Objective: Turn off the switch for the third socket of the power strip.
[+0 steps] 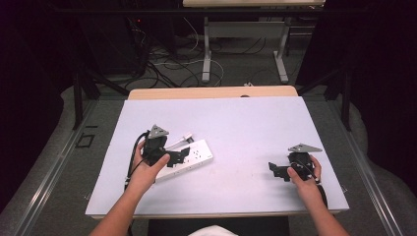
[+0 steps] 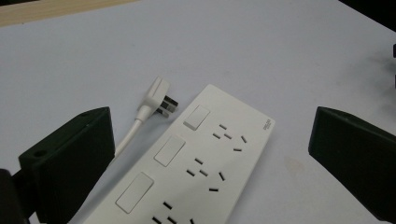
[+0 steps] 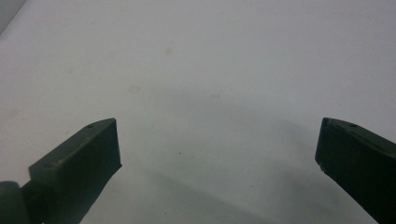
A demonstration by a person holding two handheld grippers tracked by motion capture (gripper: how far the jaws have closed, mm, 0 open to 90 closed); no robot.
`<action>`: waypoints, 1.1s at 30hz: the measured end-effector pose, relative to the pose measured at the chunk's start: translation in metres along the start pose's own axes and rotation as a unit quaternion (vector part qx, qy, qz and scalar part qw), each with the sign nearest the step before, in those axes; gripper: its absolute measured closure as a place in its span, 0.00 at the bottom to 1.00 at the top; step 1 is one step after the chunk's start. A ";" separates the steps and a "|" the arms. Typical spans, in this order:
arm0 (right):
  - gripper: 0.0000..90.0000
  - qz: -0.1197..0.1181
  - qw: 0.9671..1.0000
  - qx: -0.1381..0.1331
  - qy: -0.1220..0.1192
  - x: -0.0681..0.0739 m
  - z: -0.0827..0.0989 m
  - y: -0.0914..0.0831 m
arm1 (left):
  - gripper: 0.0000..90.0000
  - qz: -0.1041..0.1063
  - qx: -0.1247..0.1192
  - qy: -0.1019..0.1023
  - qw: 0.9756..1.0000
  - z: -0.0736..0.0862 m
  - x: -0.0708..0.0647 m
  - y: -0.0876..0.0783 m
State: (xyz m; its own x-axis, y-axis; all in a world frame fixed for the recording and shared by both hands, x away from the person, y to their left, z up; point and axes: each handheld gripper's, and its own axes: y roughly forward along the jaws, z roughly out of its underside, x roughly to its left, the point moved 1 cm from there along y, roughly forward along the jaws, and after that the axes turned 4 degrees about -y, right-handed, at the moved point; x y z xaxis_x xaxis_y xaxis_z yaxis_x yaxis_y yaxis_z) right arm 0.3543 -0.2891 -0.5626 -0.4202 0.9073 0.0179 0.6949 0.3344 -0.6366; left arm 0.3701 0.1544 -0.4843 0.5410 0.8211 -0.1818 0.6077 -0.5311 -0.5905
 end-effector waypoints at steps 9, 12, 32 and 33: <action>0.00 0.002 1.000 0.000 0.004 0.001 0.000 0.000 | 0.00 -0.031 -0.006 0.000 1.000 0.006 0.014 -0.017; 0.00 0.002 1.000 0.000 0.005 0.001 0.000 0.000 | 0.00 -0.038 -0.006 -0.005 0.999 0.008 0.019 -0.021; 0.00 0.001 1.000 0.000 0.005 0.000 0.000 0.000 | 0.01 -0.087 -0.013 -0.057 0.995 0.031 0.058 -0.036; 0.00 0.002 1.000 0.000 0.005 0.001 0.000 0.001 | 0.01 -0.090 -0.015 -0.059 0.994 0.033 0.059 -0.036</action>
State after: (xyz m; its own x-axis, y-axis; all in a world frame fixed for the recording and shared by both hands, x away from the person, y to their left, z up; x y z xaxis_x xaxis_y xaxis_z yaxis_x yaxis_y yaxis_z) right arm 0.3542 -0.2885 -0.5632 -0.4119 0.9109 0.0241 0.6967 0.3319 -0.6360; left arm 0.3613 0.2290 -0.5002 0.3510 0.9214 -0.1669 0.7061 -0.3775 -0.5991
